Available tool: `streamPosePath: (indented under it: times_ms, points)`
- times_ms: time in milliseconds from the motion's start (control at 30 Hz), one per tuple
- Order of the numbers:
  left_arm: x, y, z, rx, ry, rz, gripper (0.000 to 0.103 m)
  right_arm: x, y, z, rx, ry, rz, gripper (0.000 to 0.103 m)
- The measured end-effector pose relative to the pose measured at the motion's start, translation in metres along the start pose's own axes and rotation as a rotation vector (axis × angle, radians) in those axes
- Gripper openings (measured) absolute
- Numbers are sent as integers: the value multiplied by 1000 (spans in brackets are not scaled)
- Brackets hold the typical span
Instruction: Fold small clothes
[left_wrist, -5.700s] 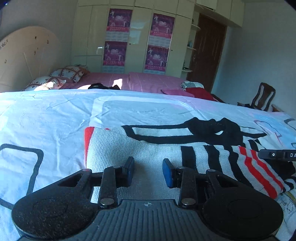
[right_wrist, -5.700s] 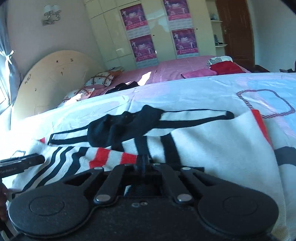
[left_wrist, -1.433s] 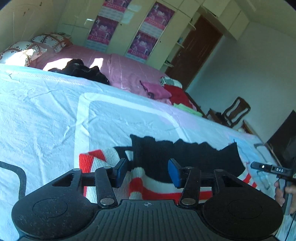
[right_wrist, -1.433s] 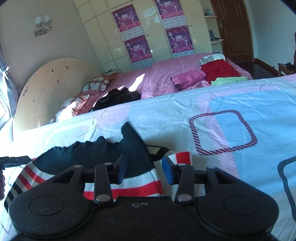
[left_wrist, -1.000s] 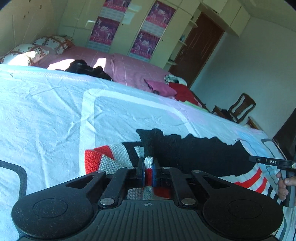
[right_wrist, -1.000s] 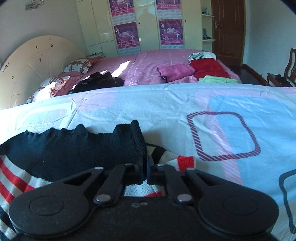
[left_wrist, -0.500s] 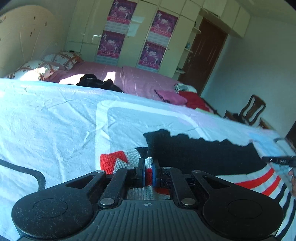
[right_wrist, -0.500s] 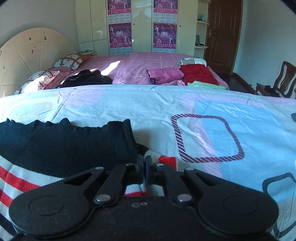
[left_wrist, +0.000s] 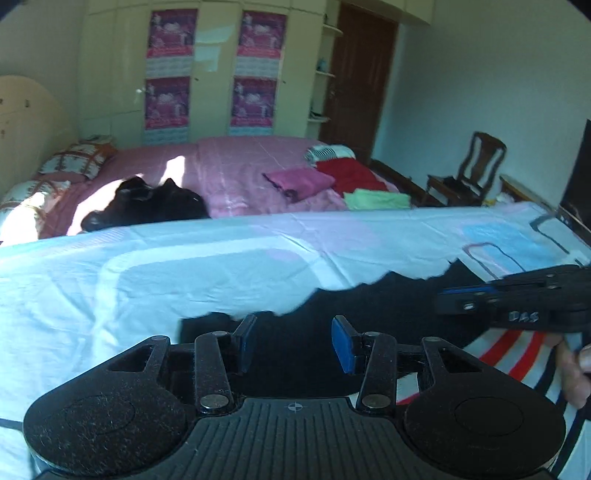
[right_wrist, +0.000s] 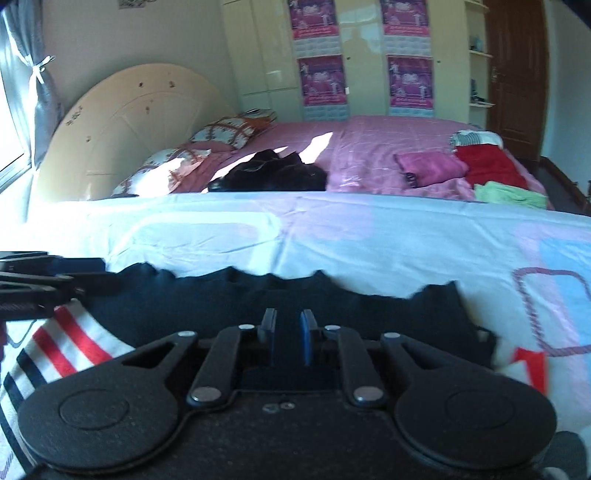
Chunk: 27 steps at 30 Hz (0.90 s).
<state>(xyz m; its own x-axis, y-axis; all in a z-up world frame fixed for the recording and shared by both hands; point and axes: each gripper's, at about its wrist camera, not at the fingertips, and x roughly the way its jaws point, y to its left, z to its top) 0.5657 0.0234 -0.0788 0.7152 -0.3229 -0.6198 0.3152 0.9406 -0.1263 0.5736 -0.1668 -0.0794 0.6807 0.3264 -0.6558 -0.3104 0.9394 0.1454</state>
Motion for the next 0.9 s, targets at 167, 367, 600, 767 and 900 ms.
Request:
streamPosePath:
  times_ms: [167, 367, 600, 767, 900]
  points:
    - [39, -14, -14, 4, 114, -10, 44, 25, 12, -7, -56, 55, -1, 18]
    - [2, 56, -42, -111, 43, 54, 13, -9, -80, -21, 49, 43, -299, 11]
    - [-18, 56, -36, -191, -3, 84, 31, -52, -87, -24, 100, -33, -249, 26]
    - [-52, -7, -41, -126, -114, -4, 78, -61, -8, -41, -14, -10, -43, 25]
    - [-41, -55, -57, -24, -36, -39, 77, -44, 35, -56, -91, 40, -7, 24]
